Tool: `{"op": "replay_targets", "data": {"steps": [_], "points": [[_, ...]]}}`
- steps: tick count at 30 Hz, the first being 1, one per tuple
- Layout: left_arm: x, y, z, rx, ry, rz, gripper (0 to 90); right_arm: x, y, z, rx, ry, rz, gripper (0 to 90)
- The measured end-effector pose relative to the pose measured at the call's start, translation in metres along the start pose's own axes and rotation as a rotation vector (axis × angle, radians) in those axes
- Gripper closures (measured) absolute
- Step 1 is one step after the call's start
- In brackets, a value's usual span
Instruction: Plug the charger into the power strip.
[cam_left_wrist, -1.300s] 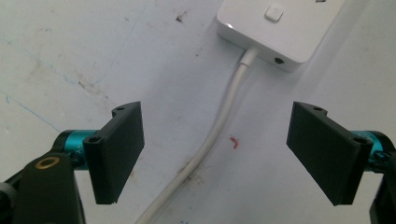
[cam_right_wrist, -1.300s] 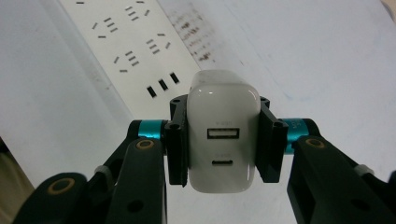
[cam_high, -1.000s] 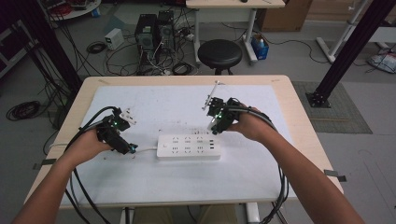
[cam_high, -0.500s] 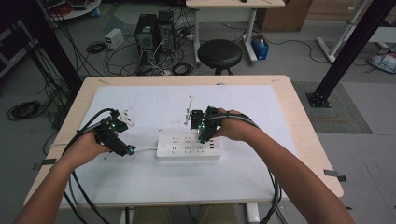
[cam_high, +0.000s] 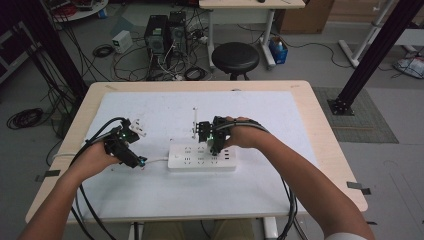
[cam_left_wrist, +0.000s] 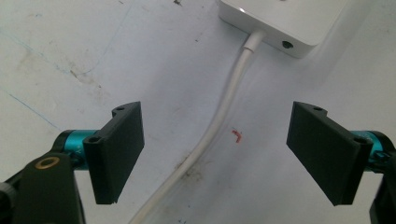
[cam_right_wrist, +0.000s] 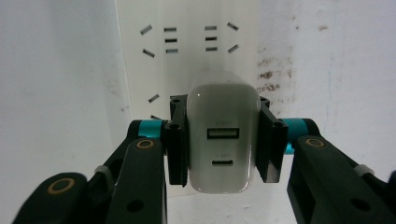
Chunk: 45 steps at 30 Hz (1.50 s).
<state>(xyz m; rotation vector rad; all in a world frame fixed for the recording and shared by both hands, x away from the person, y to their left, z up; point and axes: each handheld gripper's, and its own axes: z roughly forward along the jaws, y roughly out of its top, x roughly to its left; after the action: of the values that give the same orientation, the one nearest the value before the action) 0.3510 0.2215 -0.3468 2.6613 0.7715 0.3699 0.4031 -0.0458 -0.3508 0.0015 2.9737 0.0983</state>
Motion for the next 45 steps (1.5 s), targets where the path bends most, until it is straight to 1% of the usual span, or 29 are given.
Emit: {"op": "replay_targets", "data": {"steps": [1, 2, 5, 7, 8, 10, 12, 14, 15, 16, 17, 18, 19, 20, 21, 25, 26, 27, 30, 31, 33, 36, 37, 39, 40, 41, 43, 44, 45], "points": [[0.000, 0.000, 0.000, -0.002, 0.000, -0.001, 19.0, 0.000, 0.002, 0.000, 0.004, 0.002, -0.006, 61.9], [0.001, -0.001, 0.000, -0.003, 0.003, -0.003, 19.0, -0.001, 0.003, 0.000, 0.011, 0.010, 0.007, 61.9], [0.002, -0.002, -0.001, -0.002, 0.005, -0.005, 19.0, -0.004, 0.006, 0.002, 0.010, 0.024, 0.006, 61.9], [0.001, -0.002, -0.001, -0.008, 0.004, -0.012, 19.0, -0.007, 0.009, 0.003, 0.011, 0.042, 0.037, 62.0], [0.001, -0.002, -0.001, -0.007, 0.003, -0.009, 19.0, -0.008, 0.010, 0.003, 0.016, 0.050, 0.055, 62.0], [-0.001, -0.003, 0.000, -0.007, -0.001, -0.003, 19.0, -0.009, 0.011, 0.003, 0.022, 0.052, 0.046, 62.1], [-0.002, -0.004, 0.000, 0.002, 0.001, 0.004, 19.0, -0.010, 0.011, 0.003, 0.023, 0.062, 0.060, 62.1], [-0.002, -0.006, 0.000, -0.005, 0.001, -0.009, 19.0, -0.011, 0.010, 0.003, 0.025, 0.071, 0.065, 62.1], [-0.001, -0.007, 0.000, -0.001, 0.002, -0.005, 19.0, -0.013, 0.010, 0.004, 0.019, 0.078, 0.070, 62.1], [-0.001, -0.007, 0.000, -0.002, 0.001, -0.004, 19.0, -0.014, 0.009, 0.004, 0.012, 0.081, 0.063, 62.1], [-0.001, -0.008, -0.001, -0.002, 0.004, -0.003, 19.1, -0.013, 0.008, 0.004, 0.011, 0.080, 0.067, 62.0], [-0.002, -0.008, -0.001, -0.014, 0.003, -0.014, 19.0, -0.013, 0.006, 0.003, 0.007, 0.083, 0.067, 62.0], [-0.001, -0.009, -0.001, -0.008, 0.002, -0.005, 19.0, -0.014, 0.005, 0.003, 0.008, 0.084, 0.068, 62.0], [-0.001, -0.009, -0.001, -0.006, 0.004, -0.006, 19.0, -0.014, 0.003, 0.004, 0.002, 0.087, 0.070, 62.0], [-0.001, -0.010, -0.001, -0.014, 0.003, -0.017, 19.0, -0.014, 0.002, 0.004, -0.001, 0.085, 0.068, 62.0], [0.000, -0.010, -0.001, -0.001, 0.001, -0.005, 19.0, -0.013, 0.000, 0.004, 0.018, 0.084, 0.060, 62.1], [-0.002, -0.010, 0.000, -0.011, 0.000, -0.010, 19.0, -0.014, -0.001, 0.005, 0.020, 0.083, 0.046, 62.0], [-0.001, -0.010, 0.000, -0.006, 0.001, -0.007, 19.0, -0.012, -0.001, 0.007, 0.030, 0.070, 0.021, 62.0], [-0.001, -0.009, 0.000, -0.001, -0.003, -0.003, 19.0, -0.010, 0.001, 0.007, 0.039, 0.065, 0.020, 62.0], [-0.002, -0.009, 0.000, -0.005, -0.002, -0.004, 19.0, -0.011, 0.004, 0.010, 0.045, 0.066, 0.001, 61.8], [-0.002, -0.009, 0.000, 0.001, -0.003, 0.003, 19.1, -0.013, 0.003, 0.011, 0.041, 0.081, 0.023, 61.8], [0.000, -0.009, 0.001, -0.004, -0.003, -0.008, 19.0, -0.014, 0.003, 0.011, 0.035, 0.082, 0.013, 62.0], [0.000, -0.009, 0.002, -0.003, -0.006, -0.008, 19.0, -0.015, 0.003, 0.011, 0.042, 0.094, 0.030, 62.0], [-0.001, -0.008, 0.002, -0.003, -0.007, 0.000, 19.0, -0.019, 0.003, 0.012, 0.042, 0.118, 0.042, 62.1], [-0.002, -0.007, 0.002, -0.006, -0.008, -0.004, 19.1, -0.020, 0.003, 0.012, 0.043, 0.120, 0.045, 62.1], [-0.002, -0.007, 0.002, -0.005, -0.010, 0.002, 19.0, -0.019, 0.004, 0.012, 0.056, 0.120, 0.053, 62.2], [-0.002, -0.007, 0.003, -0.014, -0.009, -0.006, 19.0, -0.018, 0.006, 0.012, 0.063, 0.110, 0.045, 62.3], [-0.001, -0.006, 0.003, -0.003, -0.008, 0.004, 19.0, -0.017, 0.006, 0.012, 0.065, 0.105, 0.054, 62.3], [-0.002, -0.006, 0.003, -0.006, -0.008, 0.002, 19.0, -0.016, 0.006, 0.012, 0.063, 0.100, 0.051, 62.4]]}}
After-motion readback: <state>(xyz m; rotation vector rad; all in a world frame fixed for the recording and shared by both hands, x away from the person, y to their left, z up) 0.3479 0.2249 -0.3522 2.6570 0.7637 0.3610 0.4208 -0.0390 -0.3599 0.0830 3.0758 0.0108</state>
